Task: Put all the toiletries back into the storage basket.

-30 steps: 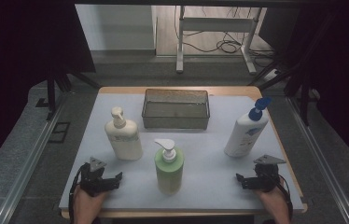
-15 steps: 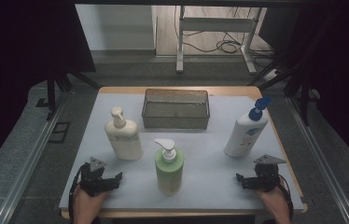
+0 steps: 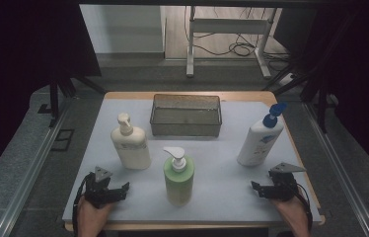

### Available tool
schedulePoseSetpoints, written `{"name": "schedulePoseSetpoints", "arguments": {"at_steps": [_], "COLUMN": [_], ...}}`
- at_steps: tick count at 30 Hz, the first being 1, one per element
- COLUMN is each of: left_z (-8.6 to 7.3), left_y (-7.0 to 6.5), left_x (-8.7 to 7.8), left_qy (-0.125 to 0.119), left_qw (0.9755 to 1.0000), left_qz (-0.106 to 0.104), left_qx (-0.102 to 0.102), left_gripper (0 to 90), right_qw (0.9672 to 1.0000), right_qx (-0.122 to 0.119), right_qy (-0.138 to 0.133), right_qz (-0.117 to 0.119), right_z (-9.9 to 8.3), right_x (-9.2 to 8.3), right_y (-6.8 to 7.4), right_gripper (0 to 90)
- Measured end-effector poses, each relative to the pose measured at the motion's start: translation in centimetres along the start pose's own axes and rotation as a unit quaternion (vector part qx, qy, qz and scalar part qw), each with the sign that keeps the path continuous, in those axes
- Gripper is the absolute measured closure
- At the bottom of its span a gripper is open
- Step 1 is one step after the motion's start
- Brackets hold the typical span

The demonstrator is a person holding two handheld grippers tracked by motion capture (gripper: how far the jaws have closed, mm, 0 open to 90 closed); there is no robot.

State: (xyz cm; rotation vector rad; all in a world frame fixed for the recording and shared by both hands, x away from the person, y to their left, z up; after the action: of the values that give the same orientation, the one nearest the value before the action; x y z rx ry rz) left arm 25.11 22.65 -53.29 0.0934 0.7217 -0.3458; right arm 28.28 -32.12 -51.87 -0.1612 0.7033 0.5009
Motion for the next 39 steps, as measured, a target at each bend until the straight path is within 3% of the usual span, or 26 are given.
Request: {"name": "schedulePoseSetpoints", "arguments": {"at_steps": [4,5,14,16,19,26,31,39], "left_z": [0.0,0.0,0.0,0.0,-0.1,-0.1,-0.1,-0.1], "left_y": [0.0,0.0,0.0,0.0,0.0,0.0,0.0,0.0], "left_x": [0.0,0.0,0.0,0.0,0.0,0.0,0.0,0.0], "left_qy": [-0.001,-0.001,-0.001,-0.001,-0.001,-0.001,-0.002,-0.002], "left_qw": [1.0,1.0,1.0,1.0,1.0,1.0,1.0,1.0], "left_qz": [0.0,0.0,0.0,0.0,0.0,0.001,0.001,0.001], "left_qx": [0.0,0.0,0.0,0.0,0.001,0.001,0.001,0.001], "left_gripper": [10.3,10.3,10.3,10.3,10.3,10.3,10.3,10.3], "right_qw": [1.0,1.0,0.9998,0.9996,0.9995,0.9994,0.9995,0.9988], "right_qx": [0.001,0.0,0.008,0.013,0.023,0.017,0.022,0.035], "right_qy": [-0.007,-0.008,-0.019,-0.023,-0.022,-0.024,-0.005,0.007], "right_qz": [-0.002,-0.002,-0.006,-0.007,0.002,-0.017,-0.023,-0.034], "right_z": [0.3,0.6,0.9,1.1,1.1,1.6,1.7,2.0], "right_x": [-0.2,-0.4,-1.2,-1.5,-1.5,-1.5,-0.5,1.1], "right_y": [-0.1,-0.2,-0.9,-1.3,-1.8,-2.6,-4.1,-5.8], "right_gripper": [20.8,26.3,45.3,53.5,61.6,77.5,89.4,90.0]}}
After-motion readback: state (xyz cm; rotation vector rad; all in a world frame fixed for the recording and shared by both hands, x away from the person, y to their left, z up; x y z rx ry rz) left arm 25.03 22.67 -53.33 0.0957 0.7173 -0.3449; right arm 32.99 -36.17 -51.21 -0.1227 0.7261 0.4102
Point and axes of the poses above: each handheld gripper's, and its own axes: x roughly forward along the jaws, z roughly out of its top, y roughly to its left, the point moved 1 cm from there along x, roughly forward along the jaws, and after that the axes turned 5 degrees about -y, right-handed, at the moved point
